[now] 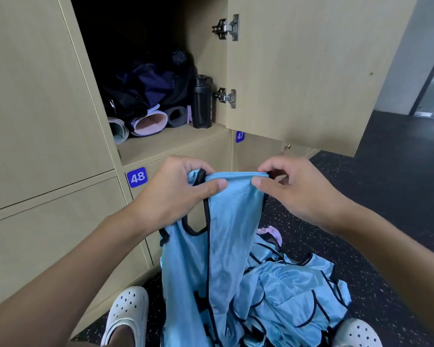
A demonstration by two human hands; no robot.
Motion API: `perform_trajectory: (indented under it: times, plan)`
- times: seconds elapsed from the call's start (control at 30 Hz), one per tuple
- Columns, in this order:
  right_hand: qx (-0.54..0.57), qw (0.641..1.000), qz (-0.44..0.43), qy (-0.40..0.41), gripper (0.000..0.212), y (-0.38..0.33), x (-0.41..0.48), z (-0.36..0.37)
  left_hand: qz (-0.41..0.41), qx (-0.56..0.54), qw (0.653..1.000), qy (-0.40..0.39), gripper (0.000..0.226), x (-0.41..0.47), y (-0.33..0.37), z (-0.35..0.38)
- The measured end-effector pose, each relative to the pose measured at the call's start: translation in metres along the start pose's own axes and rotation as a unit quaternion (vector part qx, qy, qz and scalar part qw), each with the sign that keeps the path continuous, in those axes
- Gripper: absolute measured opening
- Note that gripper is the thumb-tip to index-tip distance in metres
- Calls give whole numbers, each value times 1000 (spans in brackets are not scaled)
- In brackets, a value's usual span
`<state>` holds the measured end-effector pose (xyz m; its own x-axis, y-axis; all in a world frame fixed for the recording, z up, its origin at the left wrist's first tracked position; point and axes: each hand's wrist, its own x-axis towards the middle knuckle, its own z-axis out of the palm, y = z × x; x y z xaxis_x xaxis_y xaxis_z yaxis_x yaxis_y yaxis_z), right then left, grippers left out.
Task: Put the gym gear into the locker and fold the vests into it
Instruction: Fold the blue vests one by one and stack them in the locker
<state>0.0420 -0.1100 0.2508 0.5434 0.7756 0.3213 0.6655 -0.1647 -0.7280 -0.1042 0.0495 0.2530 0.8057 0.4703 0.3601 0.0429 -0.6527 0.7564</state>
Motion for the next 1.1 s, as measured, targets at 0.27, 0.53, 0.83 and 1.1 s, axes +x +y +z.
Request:
perform_trajectory:
  times: [0.27, 0.53, 0.83, 1.1]
  plan:
    - [50, 998, 12, 40, 13, 0, 2, 3, -5, -15, 1000, 19, 17, 1, -1, -6]
    - [62, 998, -15, 22, 23, -5, -4, -5, -104, -35, 994, -12, 15, 2, -7, -7]
    - [93, 992, -54, -64, 20, -25, -20, -3, -33, -107, 993, 19, 17, -3, -1, -1]
    - [110, 990, -70, -53, 21, -24, -21, 19, 17, -151, 988, 7, 15, -9, 14, 7]
